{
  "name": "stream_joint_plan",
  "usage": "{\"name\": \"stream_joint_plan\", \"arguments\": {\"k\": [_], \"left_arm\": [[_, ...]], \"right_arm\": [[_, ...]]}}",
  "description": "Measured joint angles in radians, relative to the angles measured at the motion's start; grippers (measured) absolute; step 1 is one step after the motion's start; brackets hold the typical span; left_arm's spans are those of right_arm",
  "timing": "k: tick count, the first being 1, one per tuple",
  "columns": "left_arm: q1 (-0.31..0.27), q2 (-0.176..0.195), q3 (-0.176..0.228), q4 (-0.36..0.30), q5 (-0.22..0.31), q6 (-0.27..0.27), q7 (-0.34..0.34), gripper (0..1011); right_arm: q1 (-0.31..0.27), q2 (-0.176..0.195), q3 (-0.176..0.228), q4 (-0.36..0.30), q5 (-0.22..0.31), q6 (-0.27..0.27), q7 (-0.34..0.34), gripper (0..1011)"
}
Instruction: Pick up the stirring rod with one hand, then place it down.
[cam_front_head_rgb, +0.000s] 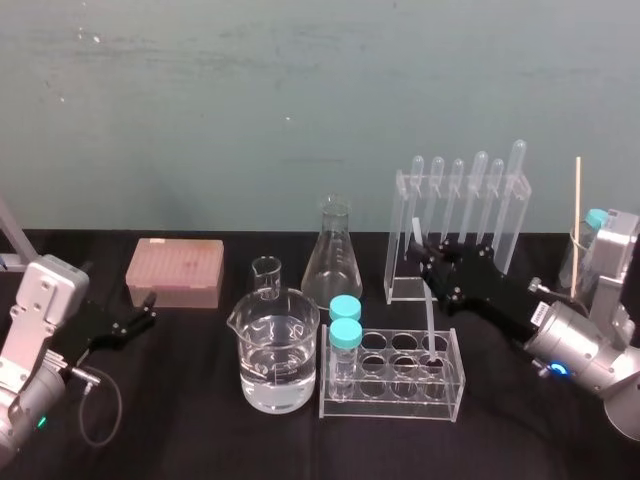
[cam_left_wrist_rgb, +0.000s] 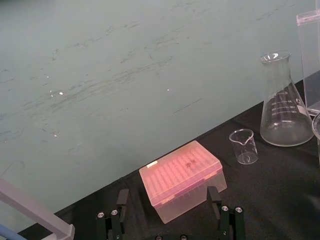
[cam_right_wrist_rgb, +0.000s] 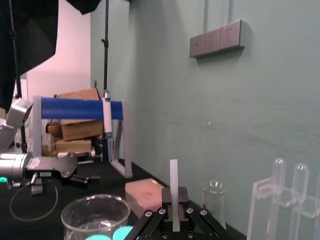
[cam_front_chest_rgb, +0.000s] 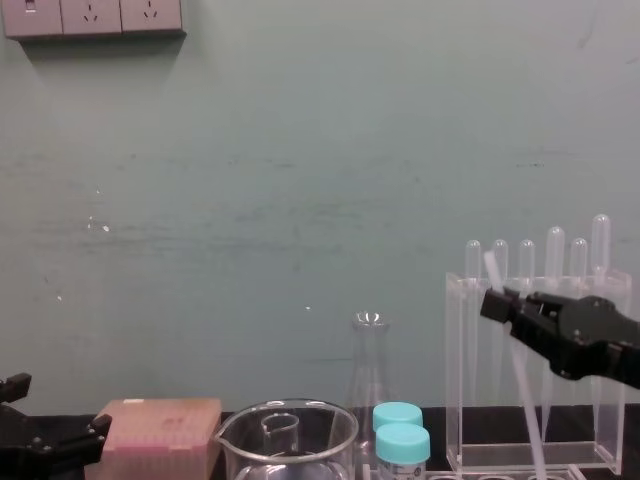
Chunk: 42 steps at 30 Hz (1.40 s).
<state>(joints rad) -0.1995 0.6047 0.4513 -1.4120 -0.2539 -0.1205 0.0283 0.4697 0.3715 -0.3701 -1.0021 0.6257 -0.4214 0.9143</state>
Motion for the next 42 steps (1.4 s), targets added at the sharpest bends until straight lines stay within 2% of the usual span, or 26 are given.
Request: {"name": "stream_joint_plan", "arguments": {"k": [12, 35, 39, 40, 42], "left_arm": [[0.000, 0.000, 0.000, 0.000, 0.000, 0.000, 0.000, 1000], [0.000, 0.000, 0.000, 0.000, 0.000, 0.000, 0.000, 1000], [0.000, 0.000, 0.000, 0.000, 0.000, 0.000, 0.000, 1000], [0.000, 0.000, 0.000, 0.000, 0.000, 0.000, 0.000, 1000], [0.000, 0.000, 0.000, 0.000, 0.000, 0.000, 0.000, 1000]], "right_arm": [[0.033, -0.017, -0.026, 0.092, -0.021, 0.024, 0.020, 64], [0.035, -0.017, -0.027, 0.097, -0.023, 0.034, 0.017, 68], [0.035, -0.017, -0.027, 0.097, -0.023, 0.033, 0.017, 147], [0.035, -0.017, -0.027, 0.097, -0.023, 0.033, 0.017, 209], [0.035, -0.017, -0.027, 0.097, -0.023, 0.033, 0.017, 269]]}}
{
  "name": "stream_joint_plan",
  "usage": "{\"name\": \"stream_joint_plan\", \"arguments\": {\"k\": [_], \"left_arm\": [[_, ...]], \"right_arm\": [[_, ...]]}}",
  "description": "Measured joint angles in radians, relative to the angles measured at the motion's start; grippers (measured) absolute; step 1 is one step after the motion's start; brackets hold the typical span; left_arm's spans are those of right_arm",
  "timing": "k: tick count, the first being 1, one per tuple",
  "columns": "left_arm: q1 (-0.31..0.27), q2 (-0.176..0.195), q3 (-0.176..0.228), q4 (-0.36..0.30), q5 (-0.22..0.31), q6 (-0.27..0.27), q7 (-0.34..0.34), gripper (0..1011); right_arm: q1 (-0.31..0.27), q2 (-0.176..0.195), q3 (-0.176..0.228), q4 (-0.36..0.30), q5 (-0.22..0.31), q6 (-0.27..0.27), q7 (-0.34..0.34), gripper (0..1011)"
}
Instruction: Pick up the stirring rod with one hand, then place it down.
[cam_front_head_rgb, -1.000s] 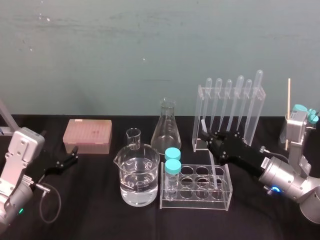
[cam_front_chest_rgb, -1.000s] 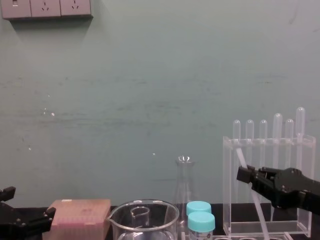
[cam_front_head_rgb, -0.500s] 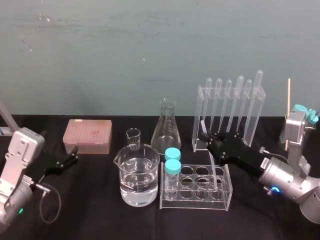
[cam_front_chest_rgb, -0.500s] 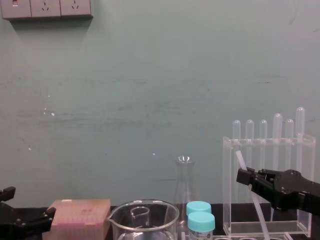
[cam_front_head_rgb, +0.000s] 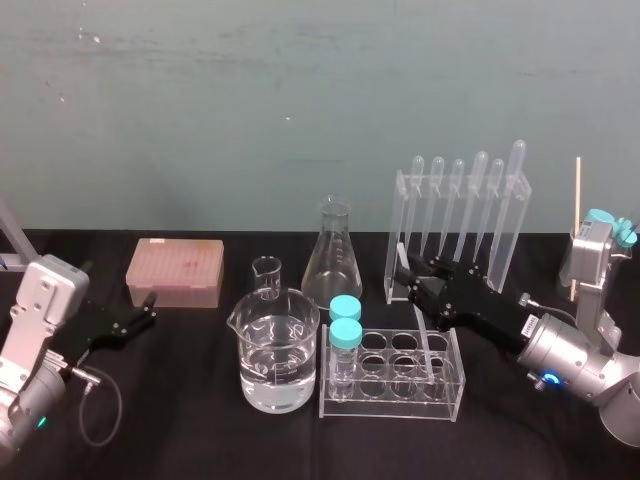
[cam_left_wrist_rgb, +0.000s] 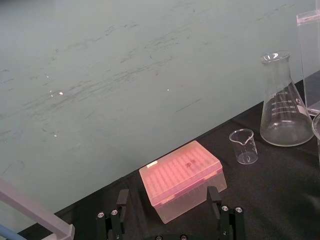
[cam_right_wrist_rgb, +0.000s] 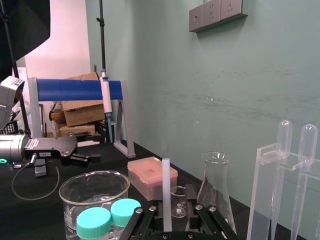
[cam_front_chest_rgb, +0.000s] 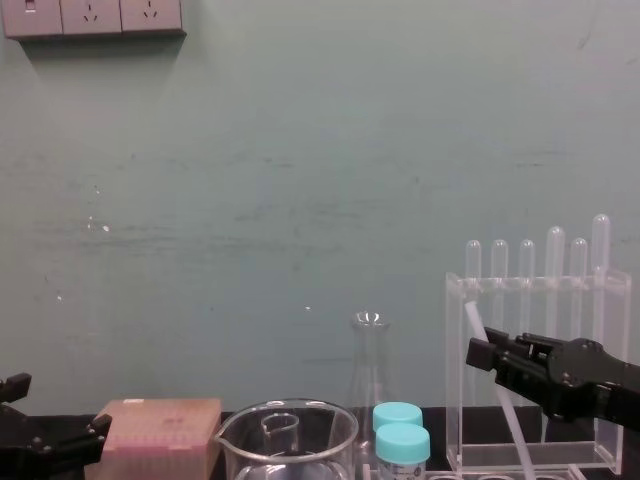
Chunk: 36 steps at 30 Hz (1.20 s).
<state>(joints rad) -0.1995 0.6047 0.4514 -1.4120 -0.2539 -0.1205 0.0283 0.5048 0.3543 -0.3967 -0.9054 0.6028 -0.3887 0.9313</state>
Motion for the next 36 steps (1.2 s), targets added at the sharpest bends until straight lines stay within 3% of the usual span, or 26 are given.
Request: {"name": "stream_joint_plan", "arguments": {"k": [8, 10, 20, 27, 31, 36], "left_arm": [[0.000, 0.000, 0.000, 0.000, 0.000, 0.000, 0.000, 1000], [0.000, 0.000, 0.000, 0.000, 0.000, 0.000, 0.000, 1000], [0.000, 0.000, 0.000, 0.000, 0.000, 0.000, 0.000, 1000], [0.000, 0.000, 0.000, 0.000, 0.000, 0.000, 0.000, 1000], [0.000, 0.000, 0.000, 0.000, 0.000, 0.000, 0.000, 1000], [0.000, 0.000, 0.000, 0.000, 0.000, 0.000, 0.000, 1000]], "right_arm": [[0.000, 0.000, 0.000, 0.000, 0.000, 0.000, 0.000, 483], [0.000, 0.000, 0.000, 0.000, 0.000, -0.001, 0.000, 589], [0.000, 0.000, 0.000, 0.000, 0.000, -0.001, 0.000, 893], [-0.005, -0.002, 0.020, -0.022, 0.004, -0.024, -0.019, 1002], [-0.017, -0.004, 0.054, -0.066, 0.010, -0.043, -0.073, 1000], [-0.060, 0.009, 0.118, -0.171, -0.028, -0.037, -0.242, 1002]]}}
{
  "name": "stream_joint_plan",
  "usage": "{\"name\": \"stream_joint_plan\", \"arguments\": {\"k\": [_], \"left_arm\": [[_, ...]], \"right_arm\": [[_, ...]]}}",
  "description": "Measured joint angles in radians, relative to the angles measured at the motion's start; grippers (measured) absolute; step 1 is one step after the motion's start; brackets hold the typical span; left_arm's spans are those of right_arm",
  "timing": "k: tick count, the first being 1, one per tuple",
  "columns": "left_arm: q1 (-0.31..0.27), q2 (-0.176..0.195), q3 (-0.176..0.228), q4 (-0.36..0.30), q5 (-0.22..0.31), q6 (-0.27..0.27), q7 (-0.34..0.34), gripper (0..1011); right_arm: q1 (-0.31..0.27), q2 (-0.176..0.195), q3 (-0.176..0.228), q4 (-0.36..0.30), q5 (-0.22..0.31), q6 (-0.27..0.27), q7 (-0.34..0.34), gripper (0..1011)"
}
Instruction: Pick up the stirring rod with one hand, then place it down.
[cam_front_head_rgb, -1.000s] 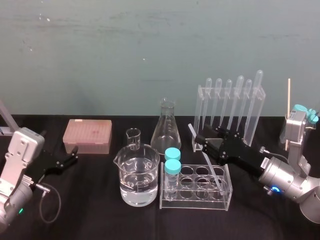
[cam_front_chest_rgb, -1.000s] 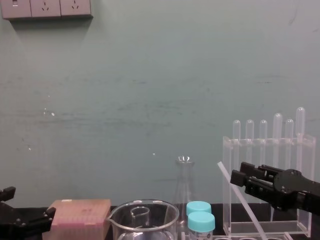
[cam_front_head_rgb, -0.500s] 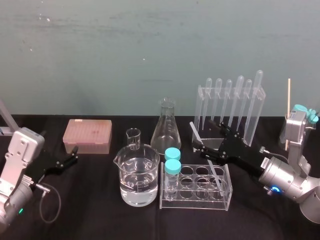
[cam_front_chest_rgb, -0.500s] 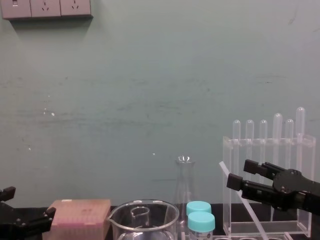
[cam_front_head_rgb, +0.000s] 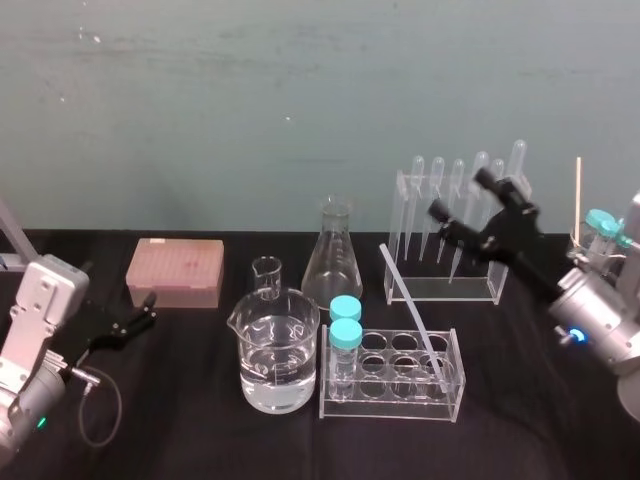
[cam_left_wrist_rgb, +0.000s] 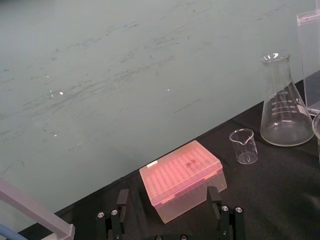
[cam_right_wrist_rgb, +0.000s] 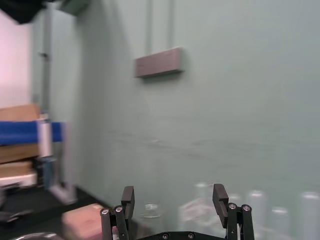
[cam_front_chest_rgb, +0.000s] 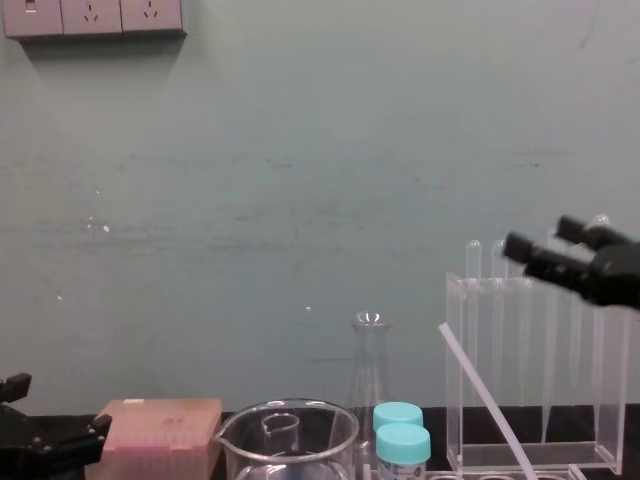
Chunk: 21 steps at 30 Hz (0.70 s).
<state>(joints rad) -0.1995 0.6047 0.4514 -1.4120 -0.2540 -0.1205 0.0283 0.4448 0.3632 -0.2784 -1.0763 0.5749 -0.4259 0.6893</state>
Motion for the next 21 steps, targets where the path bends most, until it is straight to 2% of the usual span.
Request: {"name": "stream_joint_plan", "arguments": {"k": [3, 6, 7, 9, 10, 13, 16, 21], "left_arm": [[0.000, 0.000, 0.000, 0.000, 0.000, 0.000, 0.000, 1000], [0.000, 0.000, 0.000, 0.000, 0.000, 0.000, 0.000, 1000], [0.000, 0.000, 0.000, 0.000, 0.000, 0.000, 0.000, 1000], [0.000, 0.000, 0.000, 0.000, 0.000, 0.000, 0.000, 1000], [0.000, 0.000, 0.000, 0.000, 0.000, 0.000, 0.000, 1000], [0.000, 0.000, 0.000, 0.000, 0.000, 0.000, 0.000, 1000], [0.000, 0.000, 0.000, 0.000, 0.000, 0.000, 0.000, 1000], [0.000, 0.000, 0.000, 0.000, 0.000, 0.000, 0.000, 1000]], "right_arm": [[-0.029, 0.013, 0.027, -0.046, -0.022, 0.042, -0.082, 1000], [-0.054, 0.030, 0.042, -0.082, -0.042, 0.086, -0.136, 1002], [-0.071, 0.041, 0.048, -0.102, -0.052, 0.125, -0.165, 1002], [-0.088, 0.053, 0.051, -0.124, -0.060, 0.165, -0.187, 1000], [-0.104, 0.064, 0.053, -0.143, -0.066, 0.208, -0.201, 1002], [-0.129, 0.078, 0.054, -0.171, -0.072, 0.266, -0.215, 1002], [-0.157, 0.092, 0.047, -0.206, -0.076, 0.346, -0.222, 1000], [-0.162, 0.096, 0.040, -0.214, -0.080, 0.387, -0.222, 1000]]}}
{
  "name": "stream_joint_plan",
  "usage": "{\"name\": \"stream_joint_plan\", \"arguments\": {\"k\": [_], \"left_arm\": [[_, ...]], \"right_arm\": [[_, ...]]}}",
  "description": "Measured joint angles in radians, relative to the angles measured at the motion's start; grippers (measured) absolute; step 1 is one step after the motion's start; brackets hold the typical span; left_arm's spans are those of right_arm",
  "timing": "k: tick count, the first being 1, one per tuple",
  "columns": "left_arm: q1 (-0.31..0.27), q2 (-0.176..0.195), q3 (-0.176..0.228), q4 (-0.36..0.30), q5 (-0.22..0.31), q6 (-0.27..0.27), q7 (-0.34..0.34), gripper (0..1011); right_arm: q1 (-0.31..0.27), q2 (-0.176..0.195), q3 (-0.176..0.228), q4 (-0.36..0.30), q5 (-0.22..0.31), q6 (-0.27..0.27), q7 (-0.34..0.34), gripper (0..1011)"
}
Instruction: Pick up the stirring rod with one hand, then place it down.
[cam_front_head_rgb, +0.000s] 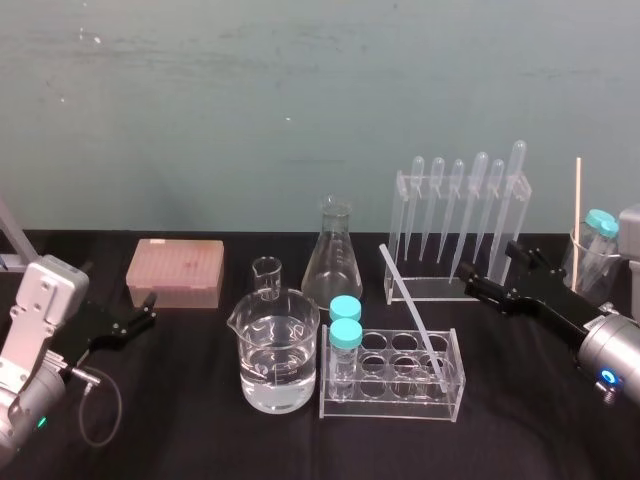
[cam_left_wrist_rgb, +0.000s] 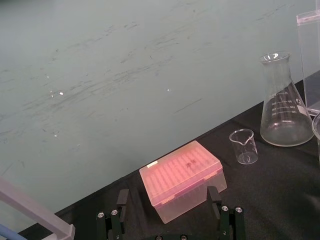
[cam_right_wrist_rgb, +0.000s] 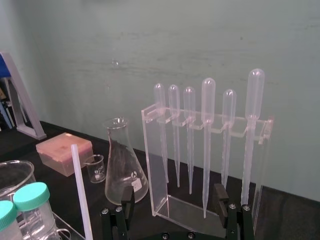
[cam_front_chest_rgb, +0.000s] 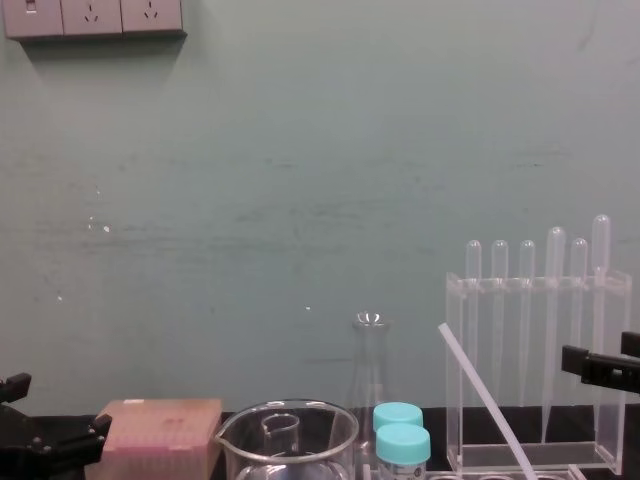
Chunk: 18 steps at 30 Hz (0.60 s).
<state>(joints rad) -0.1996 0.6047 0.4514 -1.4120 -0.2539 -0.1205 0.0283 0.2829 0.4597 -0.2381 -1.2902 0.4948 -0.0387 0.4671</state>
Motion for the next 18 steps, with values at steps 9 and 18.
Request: {"name": "stream_joint_plan", "arguments": {"k": [9, 18], "left_arm": [[0.000, 0.000, 0.000, 0.000, 0.000, 0.000, 0.000, 1000], [0.000, 0.000, 0.000, 0.000, 0.000, 0.000, 0.000, 1000]], "right_arm": [[0.000, -0.001, 0.000, 0.000, 0.000, -0.002, 0.001, 1002], [0.001, -0.001, 0.000, 0.000, 0.000, -0.005, 0.001, 1002]]}}
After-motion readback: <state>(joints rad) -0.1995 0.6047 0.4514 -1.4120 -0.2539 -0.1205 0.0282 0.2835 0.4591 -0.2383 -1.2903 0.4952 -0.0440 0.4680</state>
